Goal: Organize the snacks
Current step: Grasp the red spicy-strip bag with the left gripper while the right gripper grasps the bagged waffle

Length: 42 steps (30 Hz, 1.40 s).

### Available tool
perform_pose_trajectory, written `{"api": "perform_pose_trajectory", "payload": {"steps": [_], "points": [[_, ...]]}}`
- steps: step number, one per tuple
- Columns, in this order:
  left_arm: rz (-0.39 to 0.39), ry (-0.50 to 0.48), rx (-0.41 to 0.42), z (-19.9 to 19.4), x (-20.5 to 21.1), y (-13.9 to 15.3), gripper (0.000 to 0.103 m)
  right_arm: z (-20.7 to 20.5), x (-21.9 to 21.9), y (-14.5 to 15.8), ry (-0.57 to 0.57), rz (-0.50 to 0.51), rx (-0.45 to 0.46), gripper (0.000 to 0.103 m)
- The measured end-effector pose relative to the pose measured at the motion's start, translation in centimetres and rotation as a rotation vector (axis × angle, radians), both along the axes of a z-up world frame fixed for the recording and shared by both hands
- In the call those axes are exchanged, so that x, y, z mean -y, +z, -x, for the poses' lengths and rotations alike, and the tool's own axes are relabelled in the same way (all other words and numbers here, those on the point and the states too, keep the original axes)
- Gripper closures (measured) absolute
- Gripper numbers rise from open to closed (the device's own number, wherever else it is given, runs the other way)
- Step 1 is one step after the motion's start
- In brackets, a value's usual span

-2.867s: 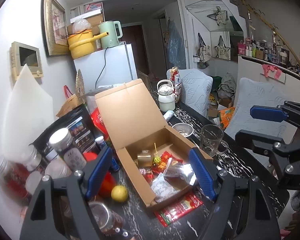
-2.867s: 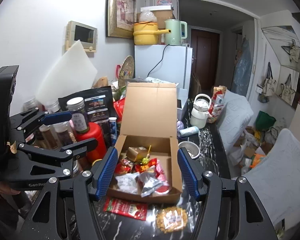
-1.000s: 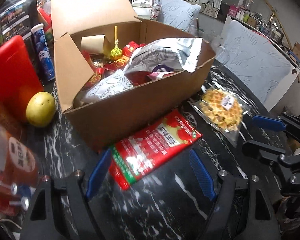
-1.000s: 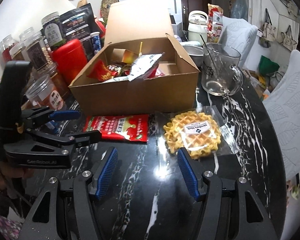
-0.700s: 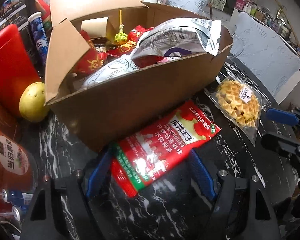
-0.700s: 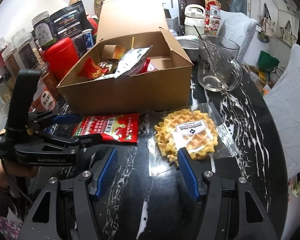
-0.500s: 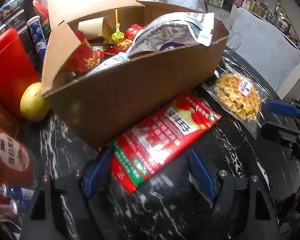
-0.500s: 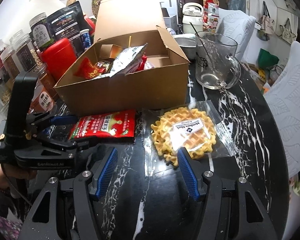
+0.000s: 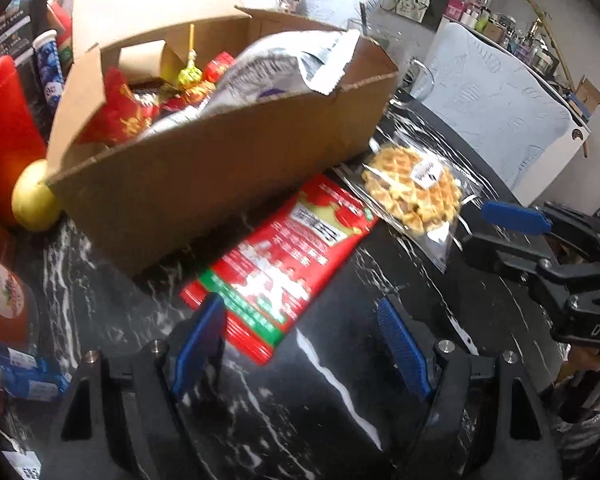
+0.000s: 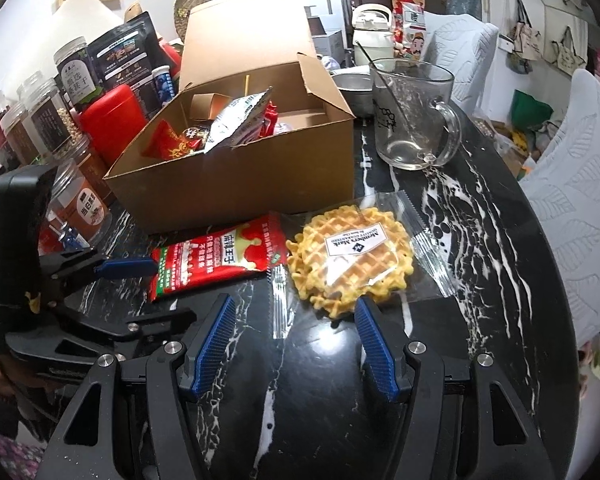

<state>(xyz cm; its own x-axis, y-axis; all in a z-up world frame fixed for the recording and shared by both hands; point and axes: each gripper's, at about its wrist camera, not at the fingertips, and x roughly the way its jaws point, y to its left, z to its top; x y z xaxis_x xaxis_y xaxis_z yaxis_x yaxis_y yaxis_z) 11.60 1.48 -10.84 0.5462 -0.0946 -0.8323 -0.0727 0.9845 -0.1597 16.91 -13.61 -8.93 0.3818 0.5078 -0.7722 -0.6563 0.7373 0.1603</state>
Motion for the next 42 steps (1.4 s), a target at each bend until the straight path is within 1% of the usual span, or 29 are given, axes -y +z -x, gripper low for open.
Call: {"api": "perform_pose_trajectory", "payload": {"steps": [4, 8, 11, 13, 16, 19, 20, 21, 22, 25, 27, 29, 31, 34, 36, 40, 42], "points": [[-0.04, -0.01, 0.017, -0.6, -0.7, 0.5, 0.024, -0.2, 0.2, -0.1, -0.002, 0.004, -0.003, 0.041], [-0.115, -0.055, 0.041, -1.5, -0.2, 0.7, 0.024, -0.8, 0.3, -0.5, -0.013, 0.014, -0.013, 0.041], [-0.152, -0.086, 0.051, -2.8, 0.3, 0.5, 0.024, -1.2, 0.3, -0.7, -0.018, 0.013, -0.025, 0.041], [-0.151, -0.092, 0.042, -3.7, 0.3, 0.2, 0.024, -1.4, 0.4, -0.8, -0.018, 0.01, -0.037, 0.041], [-0.127, -0.098, 0.008, -4.9, -0.1, -0.5, 0.024, -1.8, 0.5, -0.9, -0.021, 0.012, -0.04, 0.041], [-0.109, -0.115, -0.022, -5.3, -0.3, -1.1, 0.024, -2.3, 0.7, -0.9, -0.026, 0.01, -0.045, 0.041], [-0.11, -0.119, -0.035, -5.5, -0.2, -1.4, 0.024, -2.4, 0.7, -1.0, -0.027, 0.009, -0.047, 0.039], [-0.131, -0.121, -0.029, -5.5, -0.1, -1.5, 0.024, -2.7, 0.7, -1.1, -0.028, 0.013, -0.049, 0.037], [-0.141, -0.126, -0.03, -5.5, 0.0, -1.5, 0.024, -3.0, 0.7, -1.1, -0.031, 0.016, -0.047, 0.033], [-0.131, -0.112, -0.031, -5.9, -0.2, -1.5, 0.024, -3.8, 0.7, -1.3, -0.04, 0.015, -0.053, 0.028], [-0.132, -0.108, -0.031, -5.9, -0.1, -1.4, 0.024, -4.4, 0.8, -1.4, -0.048, 0.016, -0.062, 0.022], [-0.129, -0.104, -0.014, -5.7, 0.1, -1.3, 0.032, -4.8, 0.9, -1.6, -0.062, 0.024, -0.056, 0.008], [-0.133, -0.11, -0.002, -5.3, 0.5, -1.3, 0.039, -5.3, 1.1, -1.6, -0.083, 0.037, -0.046, 0.0], [-0.129, -0.105, 0.0, -4.8, 0.6, -1.3, 0.043, -6.2, 1.5, -1.7, -0.093, 0.045, -0.04, 0.0], [-0.123, -0.098, -0.001, -4.5, 0.6, -1.2, 0.044, -6.8, 1.6, -2.0, -0.093, 0.05, -0.053, 0.0], [-0.102, -0.079, -0.017, -4.1, 0.8, -1.1, 0.045, -8.7, 1.9, -2.5, -0.097, 0.064, -0.066, 0.0], [-0.099, -0.075, -0.022, -3.9, 1.0, -1.1, 0.045, -9.7, 2.4, -2.8, -0.099, 0.043, -0.092, 0.0]]}}
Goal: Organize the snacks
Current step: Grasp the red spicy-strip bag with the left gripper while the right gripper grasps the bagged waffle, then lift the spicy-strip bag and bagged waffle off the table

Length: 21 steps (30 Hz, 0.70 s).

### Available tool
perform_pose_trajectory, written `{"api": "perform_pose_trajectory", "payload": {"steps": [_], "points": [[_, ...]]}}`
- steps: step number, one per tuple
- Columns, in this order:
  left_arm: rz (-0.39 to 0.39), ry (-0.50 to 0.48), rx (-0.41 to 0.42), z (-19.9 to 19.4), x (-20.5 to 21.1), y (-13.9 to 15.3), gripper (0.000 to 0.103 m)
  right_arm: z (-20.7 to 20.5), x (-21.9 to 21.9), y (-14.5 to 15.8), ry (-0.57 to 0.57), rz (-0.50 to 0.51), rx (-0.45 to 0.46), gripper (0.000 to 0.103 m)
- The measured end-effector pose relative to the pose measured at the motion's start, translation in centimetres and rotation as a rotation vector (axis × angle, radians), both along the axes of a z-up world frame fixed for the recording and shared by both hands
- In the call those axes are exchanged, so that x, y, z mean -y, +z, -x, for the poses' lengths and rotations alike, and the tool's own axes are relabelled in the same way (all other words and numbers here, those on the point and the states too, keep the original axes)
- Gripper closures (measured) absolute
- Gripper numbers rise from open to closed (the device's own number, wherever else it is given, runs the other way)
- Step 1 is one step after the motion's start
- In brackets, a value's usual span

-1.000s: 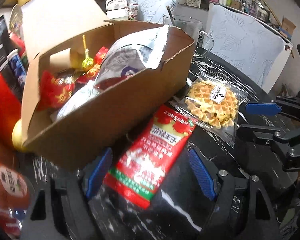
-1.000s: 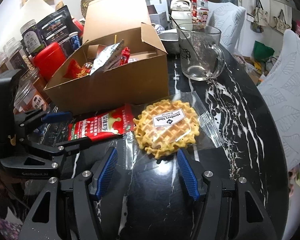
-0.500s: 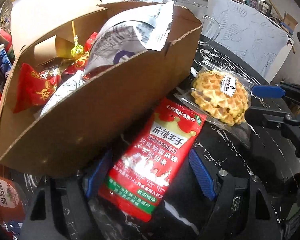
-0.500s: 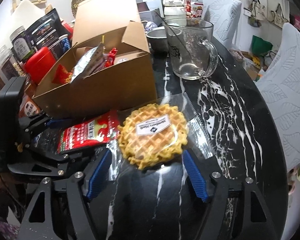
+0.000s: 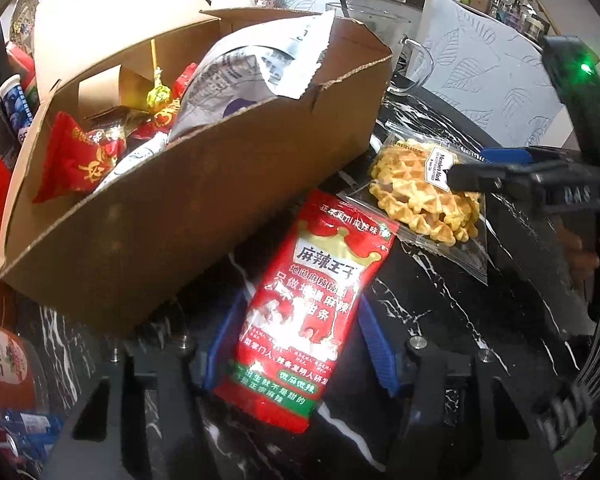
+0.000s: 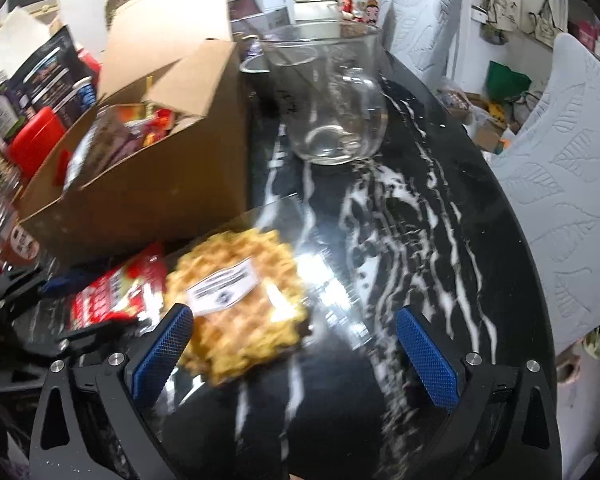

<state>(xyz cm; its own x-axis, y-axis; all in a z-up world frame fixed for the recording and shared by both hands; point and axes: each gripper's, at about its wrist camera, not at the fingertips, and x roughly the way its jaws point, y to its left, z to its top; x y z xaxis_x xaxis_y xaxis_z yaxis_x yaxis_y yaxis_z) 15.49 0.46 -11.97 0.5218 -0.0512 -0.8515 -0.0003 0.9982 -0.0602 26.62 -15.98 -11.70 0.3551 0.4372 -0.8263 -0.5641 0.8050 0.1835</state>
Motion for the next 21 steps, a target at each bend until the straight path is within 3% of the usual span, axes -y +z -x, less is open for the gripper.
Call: {"api": "perform_pose_trajectory", "payload": {"steps": [7, 11, 17, 21], "points": [[0.005, 0.004, 0.001, -0.5, 0.5, -0.2, 0.045, -1.3, 0.4, -0.5, 0.068, -0.115, -0.075, 0.003], [-0.027, 0.001, 0.004, -1.0, 1.2, -0.5, 0.045, -1.0, 0.1, -0.3, 0.103, -0.15, -0.099, 0.034], [-0.03, 0.011, -0.007, -1.6, 1.6, -0.5, 0.043, -0.8, 1.3, -0.1, 0.109, -0.242, -0.147, 0.065], [-0.033, 0.015, -0.007, -2.0, 1.8, -0.5, 0.043, 0.3, 2.0, 0.8, 0.12, -0.271, -0.117, 0.075]]}}
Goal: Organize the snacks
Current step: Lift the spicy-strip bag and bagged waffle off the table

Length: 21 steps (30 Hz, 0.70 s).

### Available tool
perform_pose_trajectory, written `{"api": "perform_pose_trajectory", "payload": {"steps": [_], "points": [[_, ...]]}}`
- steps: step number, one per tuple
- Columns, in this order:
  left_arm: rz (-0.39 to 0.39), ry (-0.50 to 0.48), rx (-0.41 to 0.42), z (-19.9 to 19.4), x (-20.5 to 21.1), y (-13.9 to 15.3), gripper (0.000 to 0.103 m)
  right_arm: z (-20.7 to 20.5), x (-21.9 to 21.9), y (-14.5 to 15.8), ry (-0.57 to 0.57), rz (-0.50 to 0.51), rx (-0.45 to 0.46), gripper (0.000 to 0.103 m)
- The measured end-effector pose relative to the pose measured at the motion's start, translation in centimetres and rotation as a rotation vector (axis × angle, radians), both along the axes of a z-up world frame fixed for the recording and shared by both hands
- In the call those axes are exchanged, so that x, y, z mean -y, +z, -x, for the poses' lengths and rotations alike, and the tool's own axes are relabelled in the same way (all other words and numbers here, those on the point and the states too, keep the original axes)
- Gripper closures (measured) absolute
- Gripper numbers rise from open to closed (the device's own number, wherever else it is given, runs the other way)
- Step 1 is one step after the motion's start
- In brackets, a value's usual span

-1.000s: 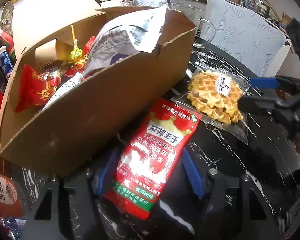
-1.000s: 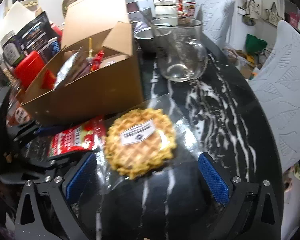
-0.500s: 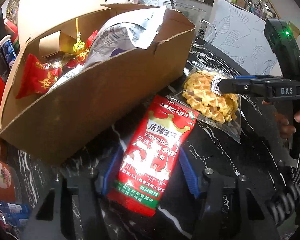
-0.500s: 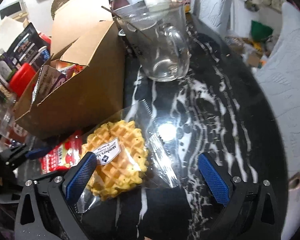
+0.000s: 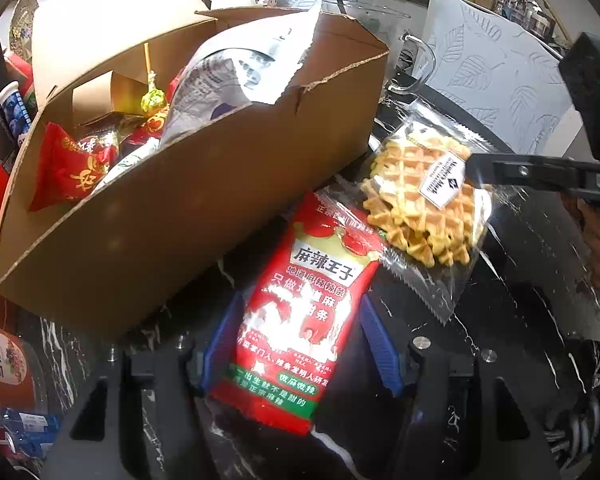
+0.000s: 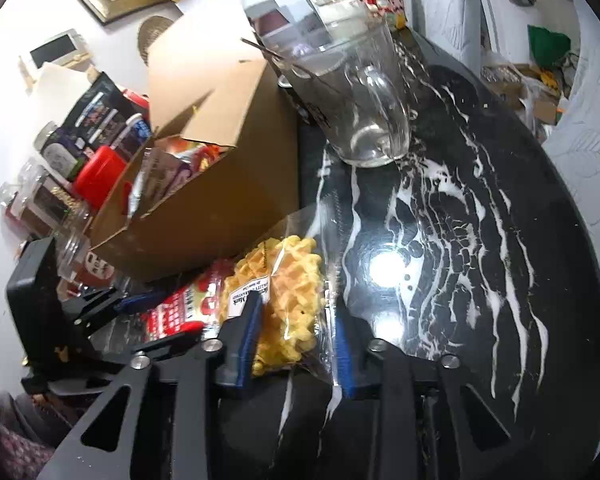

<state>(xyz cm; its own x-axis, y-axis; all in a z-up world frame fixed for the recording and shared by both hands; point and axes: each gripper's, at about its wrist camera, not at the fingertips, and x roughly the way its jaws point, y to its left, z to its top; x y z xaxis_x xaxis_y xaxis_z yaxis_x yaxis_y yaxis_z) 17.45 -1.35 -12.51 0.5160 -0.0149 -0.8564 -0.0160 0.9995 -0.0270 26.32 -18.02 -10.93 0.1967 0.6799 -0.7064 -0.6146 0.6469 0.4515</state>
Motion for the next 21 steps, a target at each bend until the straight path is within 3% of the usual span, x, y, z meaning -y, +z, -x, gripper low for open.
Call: {"api": "perform_pose_trajectory", "payload": {"steps": [6, 11, 15, 21], "points": [[0.005, 0.009, 0.018, -0.1, 0.3, 0.1, 0.043, 1.6, 0.7, 1.3, -0.019, -0.02, 0.043, 0.081], [0.028, 0.02, 0.041, 1.0, -0.3, 0.4, 0.05, 2.9, 1.4, 3.0, -0.032, -0.015, 0.104, 0.083], [0.046, 0.018, 0.043, 1.5, 0.0, 0.6, 0.052, 4.3, 1.1, 4.1, -0.029, 0.028, 0.155, 0.083], [0.058, 0.022, 0.03, 2.4, 0.4, 0.8, 0.052, 5.4, 1.1, 4.3, -0.023, 0.001, 0.146, 0.081]]}}
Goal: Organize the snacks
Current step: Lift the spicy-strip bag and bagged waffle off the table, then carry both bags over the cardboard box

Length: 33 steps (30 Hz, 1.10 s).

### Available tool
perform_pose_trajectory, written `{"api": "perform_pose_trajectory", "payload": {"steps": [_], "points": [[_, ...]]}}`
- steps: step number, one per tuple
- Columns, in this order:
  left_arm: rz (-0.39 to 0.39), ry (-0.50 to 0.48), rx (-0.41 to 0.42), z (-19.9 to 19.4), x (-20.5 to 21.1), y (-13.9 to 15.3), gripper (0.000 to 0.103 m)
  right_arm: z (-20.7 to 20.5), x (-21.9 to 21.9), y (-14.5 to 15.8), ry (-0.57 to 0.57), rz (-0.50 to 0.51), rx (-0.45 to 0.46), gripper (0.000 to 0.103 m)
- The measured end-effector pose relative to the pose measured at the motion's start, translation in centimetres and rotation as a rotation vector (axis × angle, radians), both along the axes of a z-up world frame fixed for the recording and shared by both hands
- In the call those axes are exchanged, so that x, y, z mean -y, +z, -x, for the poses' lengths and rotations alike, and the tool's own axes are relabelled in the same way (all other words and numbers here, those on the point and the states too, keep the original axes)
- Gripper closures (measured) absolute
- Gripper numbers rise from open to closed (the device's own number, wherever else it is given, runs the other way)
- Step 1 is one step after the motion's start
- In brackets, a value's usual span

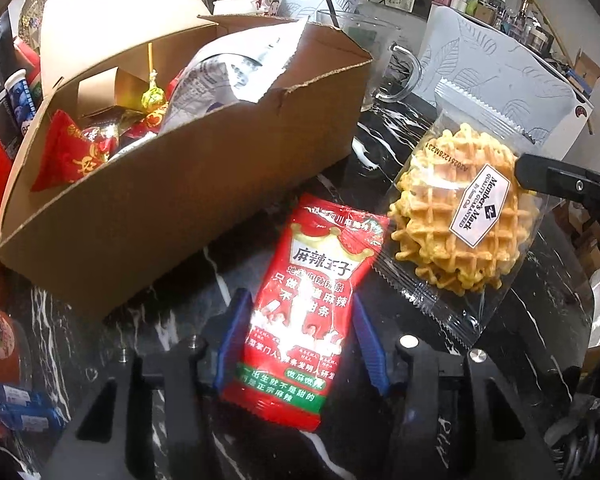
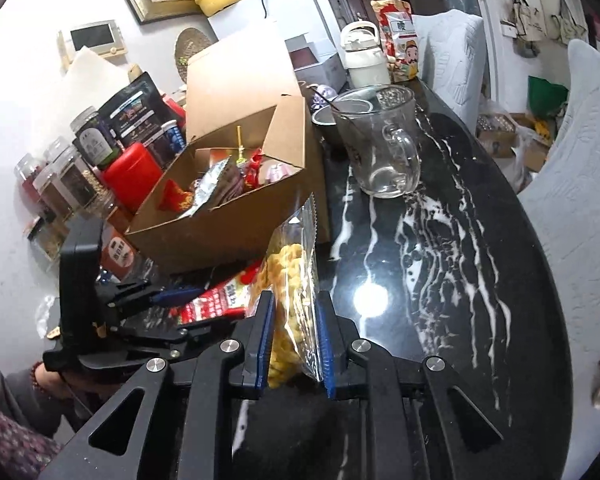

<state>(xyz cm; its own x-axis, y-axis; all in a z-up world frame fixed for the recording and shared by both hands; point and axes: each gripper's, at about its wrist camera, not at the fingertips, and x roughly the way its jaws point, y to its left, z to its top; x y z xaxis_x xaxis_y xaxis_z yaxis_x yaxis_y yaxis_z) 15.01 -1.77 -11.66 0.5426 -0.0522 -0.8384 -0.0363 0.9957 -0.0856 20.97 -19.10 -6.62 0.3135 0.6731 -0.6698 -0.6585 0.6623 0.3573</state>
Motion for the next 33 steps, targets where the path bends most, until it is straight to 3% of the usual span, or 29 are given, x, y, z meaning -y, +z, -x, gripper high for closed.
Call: {"api": "perform_pose_trajectory", "payload": {"steps": [11, 20, 25, 33], "points": [[0.014, 0.068, 0.051, 2.1, -1.6, 2.5, 0.053, 2.0, 0.6, 1.4, -0.019, -0.081, 0.057, 0.085], [0.02, 0.085, 0.121, 4.8, -1.6, 5.7, 0.057, 3.7, 0.2, 3.4, -0.026, -0.037, 0.164, 0.085], [0.062, 0.08, 0.062, 4.7, -1.8, 3.9, 0.058, 4.3, -0.4, 3.2, -0.022, -0.001, 0.175, 0.086], [0.059, 0.101, -0.022, 3.7, -2.1, 1.6, 0.057, 5.3, -0.4, 3.2, -0.006, 0.015, 0.184, 0.086]]}}
